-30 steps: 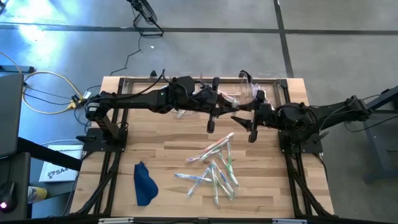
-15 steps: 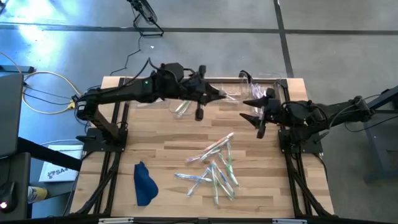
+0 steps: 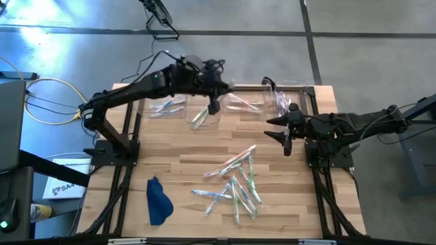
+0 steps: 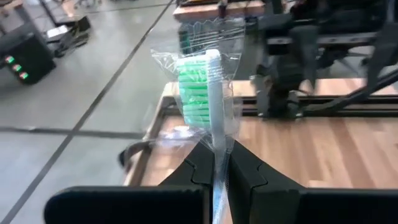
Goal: Pick & Place Toothbrushes
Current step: Put the green toothbrush into the middle left transparent bin
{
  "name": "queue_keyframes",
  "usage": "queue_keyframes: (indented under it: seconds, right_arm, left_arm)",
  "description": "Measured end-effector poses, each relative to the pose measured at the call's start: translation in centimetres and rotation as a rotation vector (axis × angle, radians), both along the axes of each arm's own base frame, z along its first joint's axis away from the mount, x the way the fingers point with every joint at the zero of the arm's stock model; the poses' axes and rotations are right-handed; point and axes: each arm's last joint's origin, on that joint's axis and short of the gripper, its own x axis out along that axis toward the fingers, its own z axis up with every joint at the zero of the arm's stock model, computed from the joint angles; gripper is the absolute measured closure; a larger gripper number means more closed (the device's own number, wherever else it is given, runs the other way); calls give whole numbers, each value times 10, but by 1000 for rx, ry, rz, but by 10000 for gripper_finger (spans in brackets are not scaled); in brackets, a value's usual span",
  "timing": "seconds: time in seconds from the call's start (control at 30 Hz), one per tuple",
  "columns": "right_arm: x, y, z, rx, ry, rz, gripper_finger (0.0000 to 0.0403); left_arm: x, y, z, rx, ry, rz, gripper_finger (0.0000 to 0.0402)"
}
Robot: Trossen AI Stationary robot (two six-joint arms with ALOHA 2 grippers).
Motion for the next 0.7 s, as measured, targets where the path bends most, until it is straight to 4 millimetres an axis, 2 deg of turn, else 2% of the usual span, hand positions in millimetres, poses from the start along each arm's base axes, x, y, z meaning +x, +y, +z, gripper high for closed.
queue_keyframes:
  seconds: [0.1, 0.23, 0.37, 0.7]
  right_arm:
    - [0, 0, -1, 21, 5, 0, 202]
    - [0, 1, -1, 28, 6, 20, 211]
    - [2, 2, -2, 38, 16, 57, 219]
    - [9, 5, -8, 53, 55, 106, 230]
  left_arm:
    - [-11, 17, -2, -29, 40, 66, 392]
    - [-23, 40, -18, -113, 174, 172, 392]
    - [-26, 55, -33, -176, 267, 230, 392]
    - [-17, 91, -68, -312, 366, 270, 392]
